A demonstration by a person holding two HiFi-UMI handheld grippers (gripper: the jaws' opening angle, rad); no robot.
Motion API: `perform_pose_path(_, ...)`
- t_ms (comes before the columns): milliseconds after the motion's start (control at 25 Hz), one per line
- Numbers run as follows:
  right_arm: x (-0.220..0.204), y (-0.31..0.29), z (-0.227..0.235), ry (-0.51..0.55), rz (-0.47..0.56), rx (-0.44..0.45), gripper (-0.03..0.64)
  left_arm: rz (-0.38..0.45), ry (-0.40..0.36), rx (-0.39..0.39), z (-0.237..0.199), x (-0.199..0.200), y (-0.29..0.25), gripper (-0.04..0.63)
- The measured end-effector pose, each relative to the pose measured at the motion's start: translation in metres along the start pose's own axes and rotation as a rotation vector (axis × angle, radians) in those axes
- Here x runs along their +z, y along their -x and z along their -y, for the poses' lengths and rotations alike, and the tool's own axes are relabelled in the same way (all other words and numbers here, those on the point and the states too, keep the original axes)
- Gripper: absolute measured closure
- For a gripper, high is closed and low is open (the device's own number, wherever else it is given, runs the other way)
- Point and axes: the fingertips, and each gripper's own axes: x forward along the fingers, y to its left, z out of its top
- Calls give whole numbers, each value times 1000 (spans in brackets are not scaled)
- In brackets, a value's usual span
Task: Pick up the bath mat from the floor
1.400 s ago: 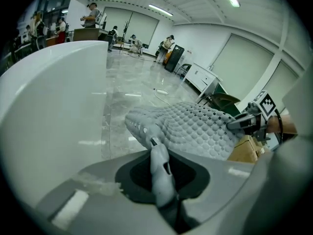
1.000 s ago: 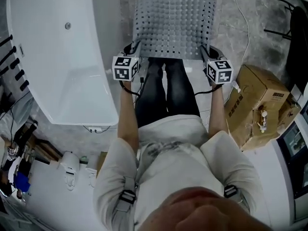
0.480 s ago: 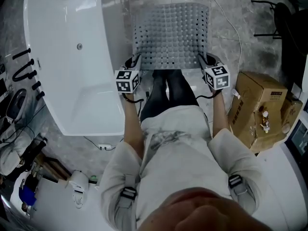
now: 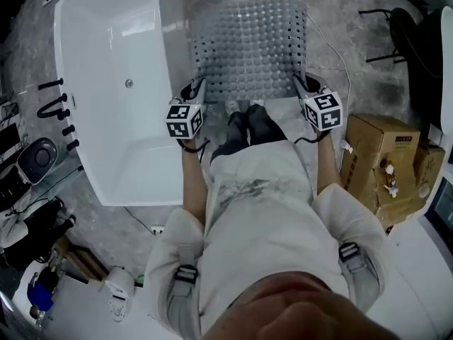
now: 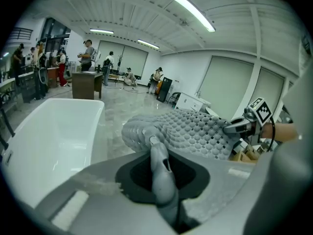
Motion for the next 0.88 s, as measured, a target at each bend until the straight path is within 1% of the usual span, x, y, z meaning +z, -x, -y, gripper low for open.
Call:
perform_pose_path(160,30,30,-2,35,54,-18,578,51,1,-18,14,27,22,551)
perform_pose_path(280,50,50,-3,49,93,-30,578,83,-17,-25,24,49,33,551)
perform_pose_path(520,87,88,-18,57,177,-31,580,148,-59,-13,36,90,68,552)
perform_pose_path(880,144,148,-41,144,316,-45,580,281,-106,-6,51,146,127,552)
